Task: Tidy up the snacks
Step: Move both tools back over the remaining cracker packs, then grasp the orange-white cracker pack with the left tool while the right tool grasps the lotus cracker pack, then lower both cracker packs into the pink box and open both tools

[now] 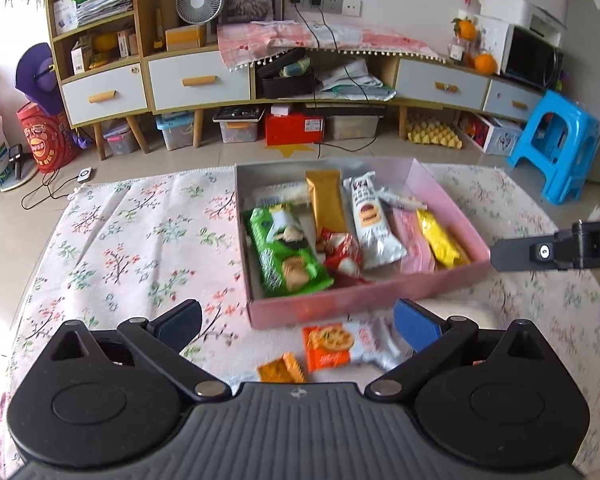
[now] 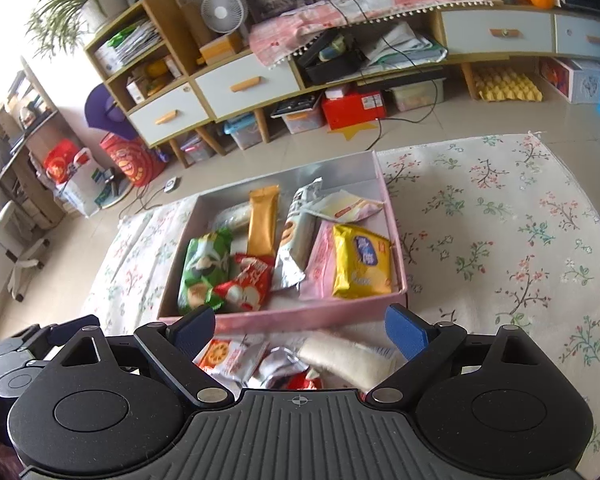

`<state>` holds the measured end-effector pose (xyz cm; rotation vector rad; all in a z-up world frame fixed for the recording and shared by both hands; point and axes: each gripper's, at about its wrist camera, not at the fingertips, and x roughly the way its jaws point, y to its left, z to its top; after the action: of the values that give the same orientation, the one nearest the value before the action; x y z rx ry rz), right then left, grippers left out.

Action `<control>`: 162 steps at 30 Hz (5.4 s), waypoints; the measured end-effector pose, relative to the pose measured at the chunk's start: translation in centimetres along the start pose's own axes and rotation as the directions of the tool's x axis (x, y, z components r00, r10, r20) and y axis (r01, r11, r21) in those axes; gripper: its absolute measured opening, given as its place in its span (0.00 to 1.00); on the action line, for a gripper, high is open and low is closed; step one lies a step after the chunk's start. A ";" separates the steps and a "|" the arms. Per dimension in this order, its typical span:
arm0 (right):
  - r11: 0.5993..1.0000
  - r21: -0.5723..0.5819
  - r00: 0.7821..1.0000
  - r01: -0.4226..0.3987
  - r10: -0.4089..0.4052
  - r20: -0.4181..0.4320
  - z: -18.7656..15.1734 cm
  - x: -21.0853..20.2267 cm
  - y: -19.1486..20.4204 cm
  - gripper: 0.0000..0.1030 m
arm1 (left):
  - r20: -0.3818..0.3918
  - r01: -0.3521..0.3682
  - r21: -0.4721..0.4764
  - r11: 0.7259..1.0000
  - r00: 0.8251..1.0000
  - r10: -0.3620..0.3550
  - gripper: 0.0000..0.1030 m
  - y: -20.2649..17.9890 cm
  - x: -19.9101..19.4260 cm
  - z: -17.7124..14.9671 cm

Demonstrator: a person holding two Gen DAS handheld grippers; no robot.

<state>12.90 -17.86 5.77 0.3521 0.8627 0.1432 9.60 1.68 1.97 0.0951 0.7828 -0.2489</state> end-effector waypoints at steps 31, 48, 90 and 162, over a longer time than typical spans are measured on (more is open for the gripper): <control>0.840 -0.509 0.976 -0.189 0.106 -0.188 -5.3 9.3 7.8 0.89 | -0.161 0.178 0.192 0.965 0.976 -0.148 0.63 4.3 3.5 -5.7; 0.867 -0.454 0.971 -0.206 0.124 -0.205 -5.8 9.8 8.5 0.60 | -0.204 0.012 0.049 0.999 0.979 -0.001 0.49 6.6 2.7 -5.4; 0.935 -0.308 0.970 -0.175 0.109 -0.219 -4.3 9.3 10.1 0.38 | -0.170 -0.035 -0.228 0.973 0.985 -0.005 0.36 11.2 1.3 -4.5; 0.984 0.173 0.994 -0.033 0.015 0.104 1.7 3.7 -3.7 0.83 | 0.018 0.001 -0.181 0.984 1.000 0.002 0.89 -1.6 3.3 1.4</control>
<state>16.47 -20.73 2.80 0.5301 0.7712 0.0715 12.38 -0.73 0.65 -0.0783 0.7843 -0.1772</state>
